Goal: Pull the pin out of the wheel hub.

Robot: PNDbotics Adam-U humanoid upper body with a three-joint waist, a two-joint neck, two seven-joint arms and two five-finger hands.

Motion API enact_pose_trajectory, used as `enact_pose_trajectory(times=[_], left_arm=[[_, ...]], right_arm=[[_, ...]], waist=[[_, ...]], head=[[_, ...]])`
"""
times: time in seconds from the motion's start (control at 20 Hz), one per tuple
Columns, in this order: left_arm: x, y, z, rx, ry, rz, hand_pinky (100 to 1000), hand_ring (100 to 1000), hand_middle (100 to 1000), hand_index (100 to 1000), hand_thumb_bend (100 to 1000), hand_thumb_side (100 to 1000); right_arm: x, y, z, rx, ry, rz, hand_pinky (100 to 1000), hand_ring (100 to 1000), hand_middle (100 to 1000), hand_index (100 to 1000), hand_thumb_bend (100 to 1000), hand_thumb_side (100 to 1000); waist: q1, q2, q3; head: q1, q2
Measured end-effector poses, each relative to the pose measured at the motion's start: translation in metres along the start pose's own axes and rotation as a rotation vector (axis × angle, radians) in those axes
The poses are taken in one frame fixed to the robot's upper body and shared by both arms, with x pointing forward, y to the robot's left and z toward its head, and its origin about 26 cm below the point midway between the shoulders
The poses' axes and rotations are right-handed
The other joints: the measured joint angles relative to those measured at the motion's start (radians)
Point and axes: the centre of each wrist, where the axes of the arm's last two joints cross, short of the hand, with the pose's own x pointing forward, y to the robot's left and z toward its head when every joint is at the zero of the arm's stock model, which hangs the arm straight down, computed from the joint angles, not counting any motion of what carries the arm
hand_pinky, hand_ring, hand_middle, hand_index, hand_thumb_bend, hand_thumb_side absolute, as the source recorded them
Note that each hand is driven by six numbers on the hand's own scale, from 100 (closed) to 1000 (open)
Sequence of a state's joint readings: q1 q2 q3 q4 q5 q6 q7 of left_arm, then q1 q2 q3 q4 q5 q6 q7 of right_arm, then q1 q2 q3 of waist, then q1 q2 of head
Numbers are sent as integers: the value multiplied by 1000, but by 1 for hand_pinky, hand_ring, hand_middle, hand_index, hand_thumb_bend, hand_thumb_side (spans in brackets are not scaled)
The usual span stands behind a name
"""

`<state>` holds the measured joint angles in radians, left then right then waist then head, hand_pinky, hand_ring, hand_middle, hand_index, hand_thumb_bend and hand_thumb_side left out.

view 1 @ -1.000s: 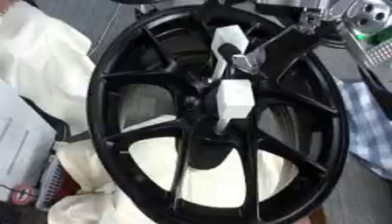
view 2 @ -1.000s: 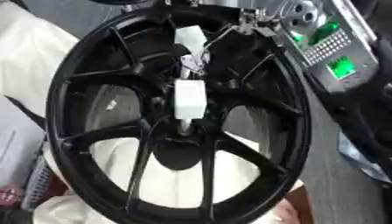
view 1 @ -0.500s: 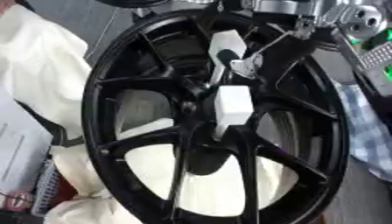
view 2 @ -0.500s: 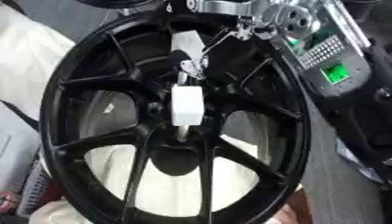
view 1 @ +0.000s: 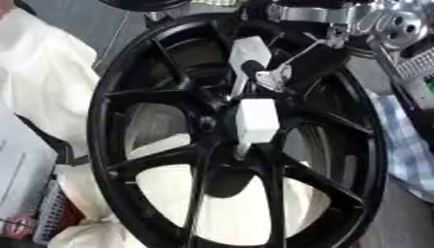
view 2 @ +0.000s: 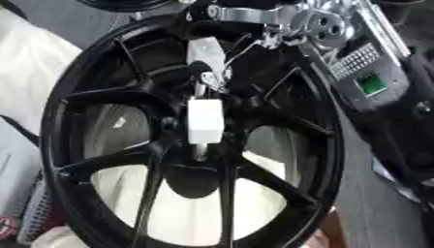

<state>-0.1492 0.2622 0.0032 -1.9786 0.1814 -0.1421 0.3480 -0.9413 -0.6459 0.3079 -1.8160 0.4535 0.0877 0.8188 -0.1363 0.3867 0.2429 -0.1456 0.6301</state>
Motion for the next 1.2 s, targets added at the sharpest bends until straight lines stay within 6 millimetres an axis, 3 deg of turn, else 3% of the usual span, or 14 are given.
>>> enact_pose_trajectory(times=[0.75, 1.2], left_arm=[[0, -2, 1, -8, 5, -4, 686, 670, 618, 823, 118, 801], [-1, -4, 1, -14, 7, -13, 686, 670, 616, 820, 116, 803]], right_arm=[[-6, 2, -2, 29, 23, 46, 998, 951, 835, 935, 100, 368], [-11, 2, -2, -3, 64, 57, 976, 909, 761, 892, 100, 386]], waist=[[-1, 16, -3], [-6, 28, 5]], head=[[12, -16], [11, -34]])
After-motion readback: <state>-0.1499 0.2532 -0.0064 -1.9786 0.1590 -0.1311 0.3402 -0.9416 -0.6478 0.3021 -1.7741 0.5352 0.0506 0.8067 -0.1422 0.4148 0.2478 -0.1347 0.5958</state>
